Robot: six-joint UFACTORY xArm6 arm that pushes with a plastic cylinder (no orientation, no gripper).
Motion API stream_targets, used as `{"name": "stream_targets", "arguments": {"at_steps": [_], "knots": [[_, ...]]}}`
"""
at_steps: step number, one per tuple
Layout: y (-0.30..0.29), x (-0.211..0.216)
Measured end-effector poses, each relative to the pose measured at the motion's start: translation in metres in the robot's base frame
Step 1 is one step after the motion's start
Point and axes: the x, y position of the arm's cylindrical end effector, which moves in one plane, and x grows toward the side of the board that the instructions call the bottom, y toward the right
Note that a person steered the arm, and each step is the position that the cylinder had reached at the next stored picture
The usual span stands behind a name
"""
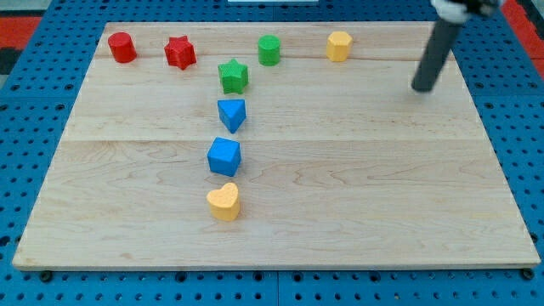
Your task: Move the yellow hexagon into the right of the red star
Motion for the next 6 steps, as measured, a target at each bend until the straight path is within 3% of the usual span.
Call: {"name": "stream_targets", "arguments": {"at_steps": [1, 2, 3, 4, 5, 6], "knots": [[-0.059, -0.051], [-0.146, -0.072], [-0.196, -0.083], [-0.229, -0.074], [-0.301, -0.043], [-0.309, -0.035]]}}
